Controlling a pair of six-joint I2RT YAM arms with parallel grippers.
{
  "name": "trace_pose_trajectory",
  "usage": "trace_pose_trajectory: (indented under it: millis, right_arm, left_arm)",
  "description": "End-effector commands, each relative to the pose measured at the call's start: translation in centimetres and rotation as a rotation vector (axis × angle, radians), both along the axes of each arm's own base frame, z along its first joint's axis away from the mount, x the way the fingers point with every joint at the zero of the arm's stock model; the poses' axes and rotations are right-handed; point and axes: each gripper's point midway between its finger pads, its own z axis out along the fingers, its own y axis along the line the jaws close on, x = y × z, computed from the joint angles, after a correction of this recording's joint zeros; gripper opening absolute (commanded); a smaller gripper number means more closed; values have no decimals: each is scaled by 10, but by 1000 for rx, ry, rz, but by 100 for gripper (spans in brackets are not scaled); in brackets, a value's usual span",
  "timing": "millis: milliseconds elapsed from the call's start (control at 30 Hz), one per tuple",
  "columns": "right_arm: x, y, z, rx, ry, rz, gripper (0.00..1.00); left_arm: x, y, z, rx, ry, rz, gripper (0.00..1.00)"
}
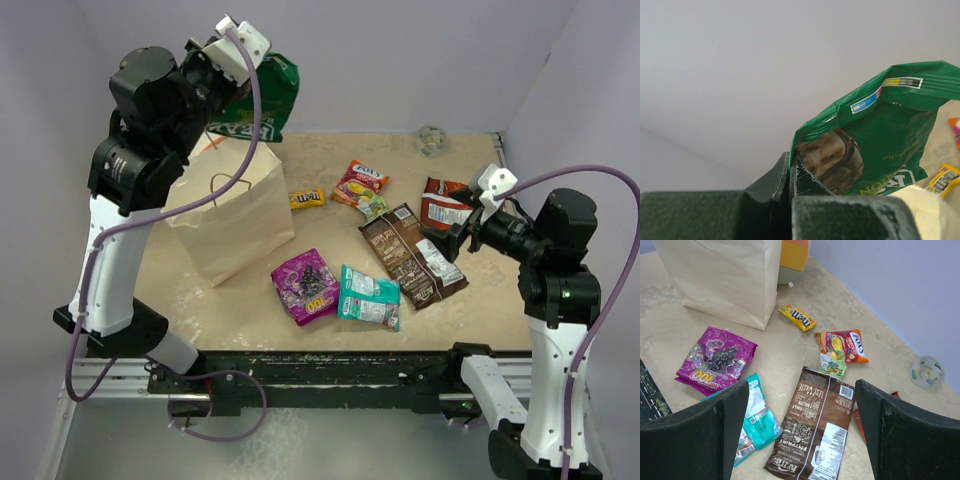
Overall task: Place the snacks into the paper bag
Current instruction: Place the snack in the paper bag.
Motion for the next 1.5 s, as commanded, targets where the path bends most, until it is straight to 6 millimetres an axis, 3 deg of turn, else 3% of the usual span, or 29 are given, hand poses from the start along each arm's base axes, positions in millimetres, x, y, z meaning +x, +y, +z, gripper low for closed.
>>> trace_pose_trajectory:
  millis: [0,367,667,1000,1133,1300,1467]
  right_arm:
    - [-1,4,8,18,-26,26,89]
    - [-5,3,6,21,-27,26,89]
    - [-7,3,5,23,-27,24,90]
    - [2,-3,-4,9,-13,-5,90]
    - [8,-7,-18,-13,17,-22,91]
    - [26,-27,-55,-110,104,-95,91]
    - [38,-40,-82,-158,163,-152,90]
  left_arm:
    - [-24,48,38,-16,-135,140,0]
    - [-22,77,-6,99,-39,252,0]
    - [-19,78,-38,139,52,259,0]
    - [-21,69,-98,222,258,203,0]
    - [-17,65,-129,267,339,194,0]
    - [-15,62,-167,302,436,184,4]
    - [-18,62,-203,272,566,127,0]
